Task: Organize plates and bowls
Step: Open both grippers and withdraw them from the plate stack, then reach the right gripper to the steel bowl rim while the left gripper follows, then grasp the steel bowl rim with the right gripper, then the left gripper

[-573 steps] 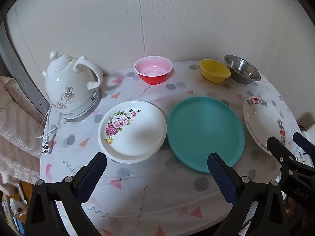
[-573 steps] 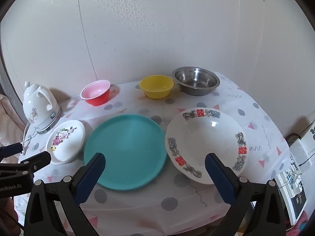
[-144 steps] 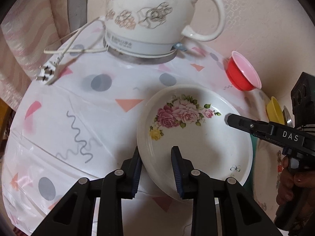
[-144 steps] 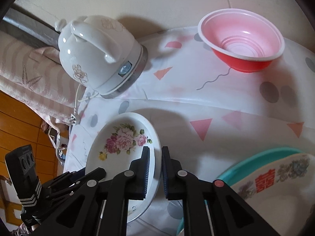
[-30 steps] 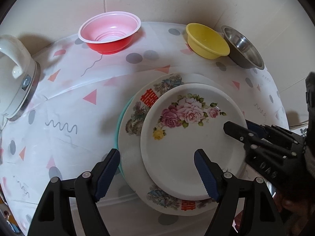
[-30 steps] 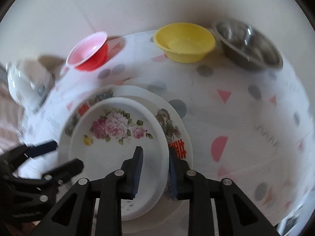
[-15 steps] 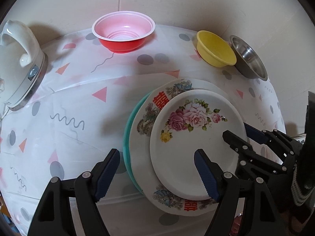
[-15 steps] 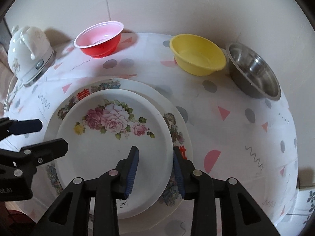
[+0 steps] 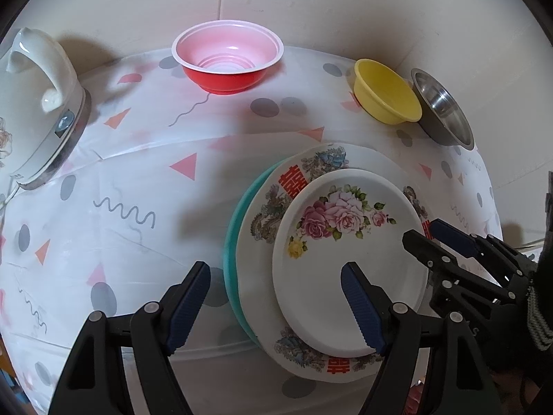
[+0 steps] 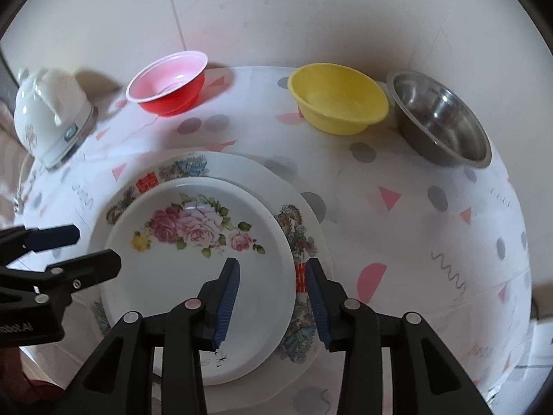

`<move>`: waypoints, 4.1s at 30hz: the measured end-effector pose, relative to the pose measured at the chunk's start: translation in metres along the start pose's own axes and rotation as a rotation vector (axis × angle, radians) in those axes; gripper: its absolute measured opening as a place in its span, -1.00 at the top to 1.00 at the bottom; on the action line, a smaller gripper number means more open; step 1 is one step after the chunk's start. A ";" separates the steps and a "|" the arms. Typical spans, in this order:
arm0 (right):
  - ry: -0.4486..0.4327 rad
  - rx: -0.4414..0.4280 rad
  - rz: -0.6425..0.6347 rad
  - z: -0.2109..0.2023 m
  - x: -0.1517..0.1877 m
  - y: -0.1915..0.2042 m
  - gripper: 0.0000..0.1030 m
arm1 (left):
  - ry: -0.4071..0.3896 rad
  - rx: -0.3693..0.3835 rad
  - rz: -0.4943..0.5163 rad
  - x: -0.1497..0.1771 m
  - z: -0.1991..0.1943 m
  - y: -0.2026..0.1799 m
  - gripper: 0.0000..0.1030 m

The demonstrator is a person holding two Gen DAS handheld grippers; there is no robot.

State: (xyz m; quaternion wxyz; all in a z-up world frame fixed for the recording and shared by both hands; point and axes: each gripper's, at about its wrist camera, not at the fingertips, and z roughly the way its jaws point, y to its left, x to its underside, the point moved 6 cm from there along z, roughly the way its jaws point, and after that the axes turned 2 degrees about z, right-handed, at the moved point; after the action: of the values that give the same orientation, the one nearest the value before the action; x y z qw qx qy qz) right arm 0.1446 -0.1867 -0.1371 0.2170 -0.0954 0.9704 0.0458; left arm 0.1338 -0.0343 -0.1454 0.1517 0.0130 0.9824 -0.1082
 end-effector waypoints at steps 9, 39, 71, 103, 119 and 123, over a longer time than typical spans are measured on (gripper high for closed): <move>-0.021 -0.063 0.112 -0.008 0.001 -0.007 0.22 | -0.034 -0.032 0.033 -0.004 -0.006 -0.003 -0.58; -0.087 -0.066 0.630 -0.015 0.004 -0.166 -0.04 | -0.057 -0.057 0.061 -0.031 -0.005 -0.028 -0.75; -0.110 -0.207 0.847 0.065 -0.081 -0.267 0.49 | -0.043 -0.119 0.034 -0.069 0.003 -0.052 -0.77; -0.117 -0.199 0.705 0.048 -0.029 -0.276 0.66 | -0.028 0.031 0.248 -0.140 0.070 -0.201 -0.73; -0.126 -0.207 0.668 0.046 -0.028 -0.275 0.67 | 0.059 0.044 0.293 -0.152 0.128 -0.243 -0.15; -0.128 -0.210 0.667 0.045 -0.028 -0.277 0.71 | 0.067 0.057 0.314 -0.152 0.135 -0.254 0.01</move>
State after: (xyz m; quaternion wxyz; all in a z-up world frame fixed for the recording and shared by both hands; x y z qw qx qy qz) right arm 0.2443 -0.4469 -0.1788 0.2393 0.2082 0.9226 0.2193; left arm 0.3033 -0.3100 -0.1723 0.1336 0.1742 0.9693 -0.1107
